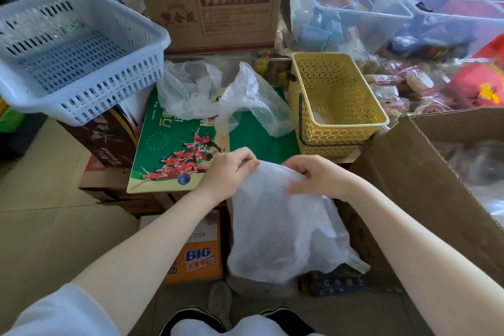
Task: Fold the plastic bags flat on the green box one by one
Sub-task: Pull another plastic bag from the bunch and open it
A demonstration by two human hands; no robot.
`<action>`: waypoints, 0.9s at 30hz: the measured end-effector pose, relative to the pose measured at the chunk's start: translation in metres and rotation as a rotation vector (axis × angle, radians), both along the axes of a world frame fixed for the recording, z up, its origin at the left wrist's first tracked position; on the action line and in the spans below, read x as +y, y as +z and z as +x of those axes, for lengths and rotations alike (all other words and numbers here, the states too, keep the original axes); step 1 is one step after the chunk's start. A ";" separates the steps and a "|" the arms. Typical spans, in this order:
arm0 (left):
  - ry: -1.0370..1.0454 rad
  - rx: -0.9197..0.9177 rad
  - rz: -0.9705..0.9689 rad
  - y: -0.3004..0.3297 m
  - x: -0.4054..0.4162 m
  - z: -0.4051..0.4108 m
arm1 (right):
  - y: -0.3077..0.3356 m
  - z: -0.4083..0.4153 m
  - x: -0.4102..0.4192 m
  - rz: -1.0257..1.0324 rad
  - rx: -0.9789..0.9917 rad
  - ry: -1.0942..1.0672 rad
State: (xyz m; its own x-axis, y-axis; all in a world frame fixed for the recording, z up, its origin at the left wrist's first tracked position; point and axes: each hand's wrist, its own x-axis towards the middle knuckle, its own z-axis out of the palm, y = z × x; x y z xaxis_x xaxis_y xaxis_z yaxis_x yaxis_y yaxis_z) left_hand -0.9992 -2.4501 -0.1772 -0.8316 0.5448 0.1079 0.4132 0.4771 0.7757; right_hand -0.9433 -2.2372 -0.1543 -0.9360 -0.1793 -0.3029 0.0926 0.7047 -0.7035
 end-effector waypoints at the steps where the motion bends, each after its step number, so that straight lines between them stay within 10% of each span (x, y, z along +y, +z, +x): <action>1: 0.042 -0.017 -0.001 -0.003 -0.004 0.000 | -0.001 0.004 0.004 0.044 -0.054 0.041; 13: 0.214 0.031 -0.524 -0.043 -0.041 0.012 | -0.027 0.000 -0.015 0.050 0.233 -0.414; 22: -0.018 0.114 0.105 0.005 0.002 0.026 | -0.001 0.000 -0.040 -0.514 0.188 -0.307; 27: 0.065 -0.084 0.279 0.010 -0.011 0.019 | -0.023 0.014 -0.026 -0.305 -0.004 -0.225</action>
